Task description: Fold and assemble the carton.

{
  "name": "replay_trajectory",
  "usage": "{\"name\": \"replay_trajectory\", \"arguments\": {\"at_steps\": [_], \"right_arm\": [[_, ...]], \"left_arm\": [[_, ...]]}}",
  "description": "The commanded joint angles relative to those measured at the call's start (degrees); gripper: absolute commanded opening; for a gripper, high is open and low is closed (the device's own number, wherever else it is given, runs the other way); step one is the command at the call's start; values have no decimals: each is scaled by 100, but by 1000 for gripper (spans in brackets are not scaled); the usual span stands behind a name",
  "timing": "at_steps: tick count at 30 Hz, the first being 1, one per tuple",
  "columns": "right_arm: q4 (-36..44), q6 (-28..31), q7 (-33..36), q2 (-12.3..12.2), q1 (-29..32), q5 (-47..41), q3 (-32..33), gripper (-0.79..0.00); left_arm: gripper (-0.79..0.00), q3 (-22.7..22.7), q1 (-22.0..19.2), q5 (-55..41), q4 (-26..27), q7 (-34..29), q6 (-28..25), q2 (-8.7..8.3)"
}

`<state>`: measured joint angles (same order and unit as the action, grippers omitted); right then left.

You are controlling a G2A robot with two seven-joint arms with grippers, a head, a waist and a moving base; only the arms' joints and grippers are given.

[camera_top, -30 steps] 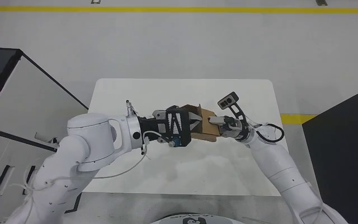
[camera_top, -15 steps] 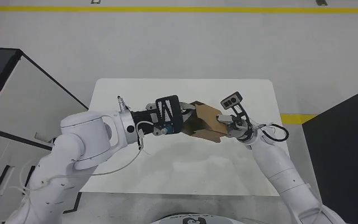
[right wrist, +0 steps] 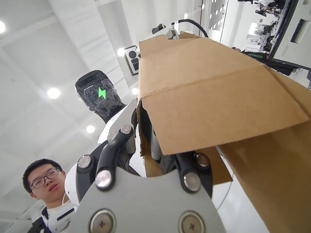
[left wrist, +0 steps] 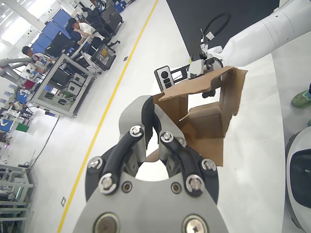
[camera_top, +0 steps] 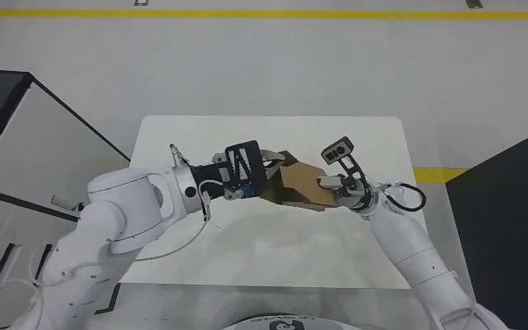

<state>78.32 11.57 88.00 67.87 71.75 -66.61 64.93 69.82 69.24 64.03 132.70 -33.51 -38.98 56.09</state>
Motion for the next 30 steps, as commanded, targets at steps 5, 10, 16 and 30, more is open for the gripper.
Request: {"name": "replay_trajectory", "arguments": {"at_steps": [5, 10, 16, 30], "right_arm": [[101, -14, 0, -56, 28, 103, -6, -785], [163, -6, 0, -104, 42, 166, -10, -785], [229, 23, 0, -166, 32, 292, -35, -785], [100, 158, 0, -250, -17, 274, -12, -785]], "left_arm": [[-785, -116, -106, 76, -46, 41, 10, 13], [-785, -228, -217, 95, -117, 43, -5, 27], [-785, -374, -323, 91, -220, -17, -45, 41], [-785, -255, -434, 225, -259, -333, -152, 12]]}}
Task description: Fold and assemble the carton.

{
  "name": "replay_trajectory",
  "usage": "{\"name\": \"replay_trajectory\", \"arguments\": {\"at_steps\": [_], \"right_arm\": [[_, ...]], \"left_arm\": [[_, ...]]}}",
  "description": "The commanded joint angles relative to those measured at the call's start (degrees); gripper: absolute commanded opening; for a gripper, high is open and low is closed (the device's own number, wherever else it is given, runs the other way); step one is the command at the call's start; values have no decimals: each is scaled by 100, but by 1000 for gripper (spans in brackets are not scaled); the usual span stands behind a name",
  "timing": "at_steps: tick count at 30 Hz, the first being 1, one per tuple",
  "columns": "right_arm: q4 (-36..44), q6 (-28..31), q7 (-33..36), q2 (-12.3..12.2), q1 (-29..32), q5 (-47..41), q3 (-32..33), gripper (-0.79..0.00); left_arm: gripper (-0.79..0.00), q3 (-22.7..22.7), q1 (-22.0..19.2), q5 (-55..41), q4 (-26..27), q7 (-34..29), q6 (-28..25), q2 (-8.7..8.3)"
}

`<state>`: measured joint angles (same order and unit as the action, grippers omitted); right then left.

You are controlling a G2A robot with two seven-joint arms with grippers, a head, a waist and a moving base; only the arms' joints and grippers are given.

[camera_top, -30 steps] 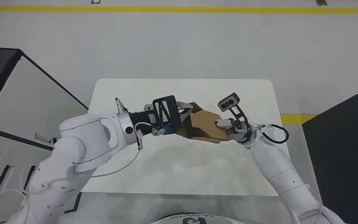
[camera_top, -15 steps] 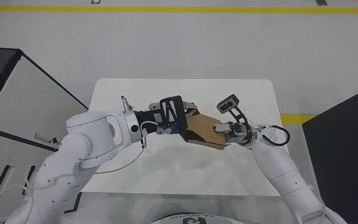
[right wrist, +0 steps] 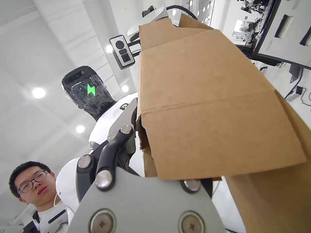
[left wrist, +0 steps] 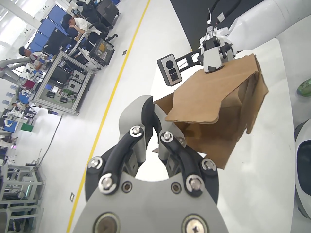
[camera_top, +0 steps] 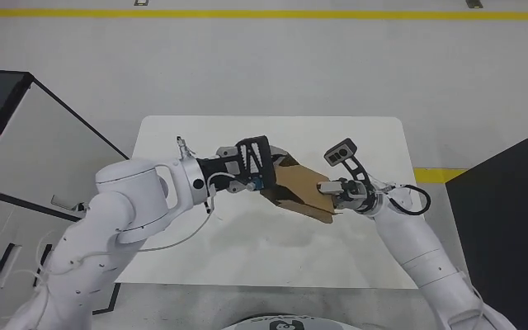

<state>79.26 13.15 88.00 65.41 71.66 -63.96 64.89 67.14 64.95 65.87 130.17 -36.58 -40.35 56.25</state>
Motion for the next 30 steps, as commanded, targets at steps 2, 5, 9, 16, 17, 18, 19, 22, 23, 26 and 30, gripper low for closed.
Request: {"name": "replay_trajectory", "arguments": {"at_steps": [2, 5, 9, 16, 17, 18, 19, 22, 23, 26, 30], "right_arm": [[12, 6, 0, -13, -23, 20, -24, -785], [34, 17, 0, -25, -45, 26, -64, -785], [16, 39, 0, -44, -62, 23, -101, -785], [-286, 214, -14, -30, -71, -177, 32, -785], [-299, 225, -26, -24, -73, -184, 40, -785], [-303, 235, -32, -17, -72, -195, 44, -785], [-305, 238, -32, -12, -71, -194, 46, -785], [-294, 230, -20, 7, -77, -196, 42, -785], [-291, 217, -8, 14, -81, -188, 32, -785], [-259, 207, 0, 32, -96, -159, 7, -785], [-181, 184, 0, 42, -106, -64, -38, -785]], "left_arm": [[-785, 20, -21, 115, -20, -51, -41, -9], [-785, -7, -30, 153, -50, -14, -57, -9], [-785, -64, -53, 188, -78, 22, -58, -5], [-785, 90, 26, 91, -69, 19, -20, -27], [-785, 114, 56, 58, -49, 16, -32, -32], [-785, 122, 90, 6, -24, 23, -75, -38], [-785, 133, 115, -46, -5, 42, -113, -43], [-785, 142, 166, -129, 29, 74, -218, -55], [-785, 132, 178, -143, 42, 83, -231, -57], [-785, 112, 184, -160, 49, 100, -228, -59], [-785, 110, 151, -142, -27, 141, -236, -61]]}}
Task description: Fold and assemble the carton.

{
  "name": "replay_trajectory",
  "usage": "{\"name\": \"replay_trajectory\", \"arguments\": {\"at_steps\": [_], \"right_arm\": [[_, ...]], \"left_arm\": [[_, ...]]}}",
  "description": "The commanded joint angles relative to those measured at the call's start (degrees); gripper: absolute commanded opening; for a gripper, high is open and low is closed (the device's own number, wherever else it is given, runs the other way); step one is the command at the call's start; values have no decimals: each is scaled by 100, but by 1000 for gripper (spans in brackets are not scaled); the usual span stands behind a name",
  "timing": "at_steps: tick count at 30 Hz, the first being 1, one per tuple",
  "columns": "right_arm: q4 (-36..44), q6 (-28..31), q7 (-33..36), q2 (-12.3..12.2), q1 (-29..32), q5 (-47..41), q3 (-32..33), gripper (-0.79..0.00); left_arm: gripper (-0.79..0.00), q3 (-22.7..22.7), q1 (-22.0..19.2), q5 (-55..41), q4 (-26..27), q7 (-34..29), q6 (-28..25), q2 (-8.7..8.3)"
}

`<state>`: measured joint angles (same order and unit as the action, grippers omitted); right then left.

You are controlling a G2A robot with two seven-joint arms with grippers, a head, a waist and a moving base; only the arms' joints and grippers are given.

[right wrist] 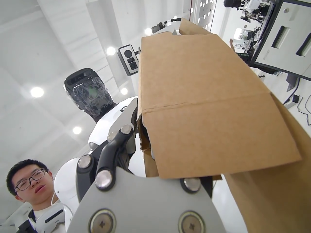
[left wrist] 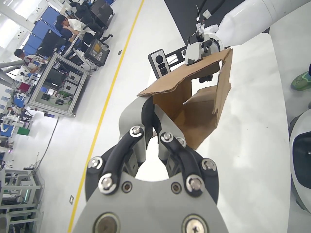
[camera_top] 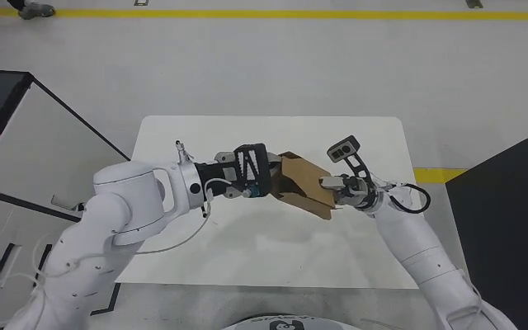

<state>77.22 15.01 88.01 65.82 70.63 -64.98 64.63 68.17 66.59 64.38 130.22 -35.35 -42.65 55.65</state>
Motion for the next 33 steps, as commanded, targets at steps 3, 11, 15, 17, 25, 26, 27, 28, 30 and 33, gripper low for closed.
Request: {"name": "replay_trajectory", "arguments": {"at_steps": [3, 11, 15, 17, 25, 26, 27, 28, 30, 33], "right_arm": [[78, -17, -1, -2, -1, 121, -43, -785], [174, 21, -1, -21, 9, 227, -85, -785], [226, 29, -1, -39, 21, 259, -103, -785], [239, 29, -1, -49, 27, 277, -112, -785], [261, 1, -1, -93, 31, 369, -171, -785], [262, 12, -1, -100, 28, 388, -176, -785], [258, 20, -1, -106, 28, 401, -180, -785], [255, 28, -1, -111, 28, 411, -185, -785], [245, 40, -1, -121, 25, 423, -193, -785], [141, 86, -1, -129, 29, 323, -138, -785]], "left_arm": [[-785, 13, -36, 32, -52, 24, -31, -6], [-785, 0, -59, 150, -29, -7, -35, -17], [-785, -48, -86, 187, -29, -1, -45, -17], [-785, -72, -108, 192, -38, 5, -42, -15], [-785, -218, -212, 238, -83, -30, -98, -7], [-785, -245, -222, 226, -89, -38, -106, -6], [-785, -265, -232, 217, -101, -49, -99, -4], [-785, -283, -238, 210, -113, -59, -90, -2], [-785, -295, -246, 185, -135, -67, -51, 0], [-785, -212, -233, 142, -140, -70, 95, -3]]}}
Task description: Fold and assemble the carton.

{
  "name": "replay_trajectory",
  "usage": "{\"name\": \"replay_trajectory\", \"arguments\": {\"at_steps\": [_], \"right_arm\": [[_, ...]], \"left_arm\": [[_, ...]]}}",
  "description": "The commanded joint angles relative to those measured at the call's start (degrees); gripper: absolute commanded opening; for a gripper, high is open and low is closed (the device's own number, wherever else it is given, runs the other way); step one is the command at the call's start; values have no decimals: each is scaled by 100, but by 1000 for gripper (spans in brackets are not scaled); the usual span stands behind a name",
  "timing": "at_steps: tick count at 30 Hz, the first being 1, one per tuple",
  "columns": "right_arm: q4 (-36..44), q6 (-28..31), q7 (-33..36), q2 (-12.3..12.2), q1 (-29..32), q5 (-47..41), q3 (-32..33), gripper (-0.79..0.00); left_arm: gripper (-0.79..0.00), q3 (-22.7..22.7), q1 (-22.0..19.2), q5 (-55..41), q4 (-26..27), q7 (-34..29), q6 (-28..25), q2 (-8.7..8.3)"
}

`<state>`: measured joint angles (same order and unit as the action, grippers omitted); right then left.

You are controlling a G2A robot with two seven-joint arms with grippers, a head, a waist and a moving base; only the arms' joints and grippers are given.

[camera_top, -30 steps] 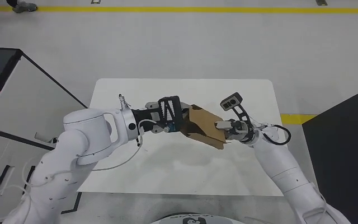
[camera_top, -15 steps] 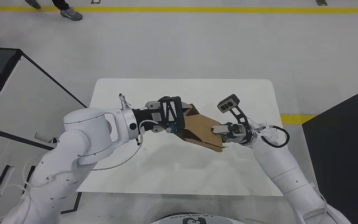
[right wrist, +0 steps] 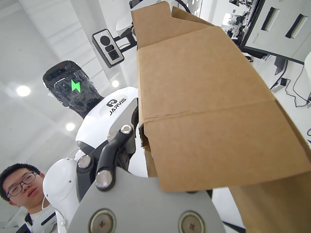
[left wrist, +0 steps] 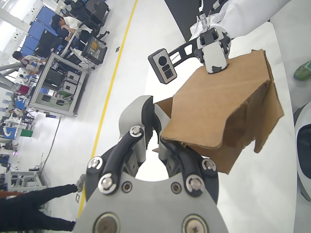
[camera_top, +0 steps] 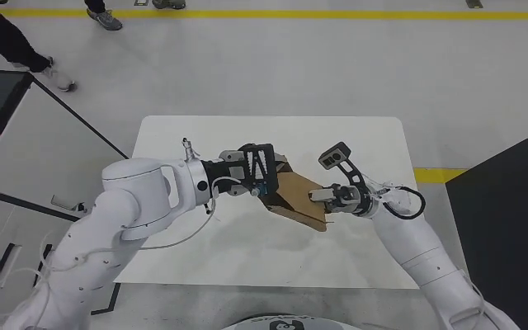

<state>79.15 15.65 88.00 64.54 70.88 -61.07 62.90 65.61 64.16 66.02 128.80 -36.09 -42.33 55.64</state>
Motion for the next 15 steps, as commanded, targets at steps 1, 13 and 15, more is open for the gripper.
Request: {"name": "replay_trajectory", "arguments": {"at_steps": [1, 13, 15], "right_arm": [[-91, 27, 0, 1, 8, -133, 58, -785], [-296, 88, -312, 78, 51, -609, 259, -785], [-294, 86, -387, 89, 68, -611, 276, -785]], "left_arm": [[-785, 83, 21, -28, 9, -7, 90, -7], [-785, 460, 436, -74, 222, -43, 303, -69], [-785, 484, 483, -76, 292, -34, 315, -75]]}}
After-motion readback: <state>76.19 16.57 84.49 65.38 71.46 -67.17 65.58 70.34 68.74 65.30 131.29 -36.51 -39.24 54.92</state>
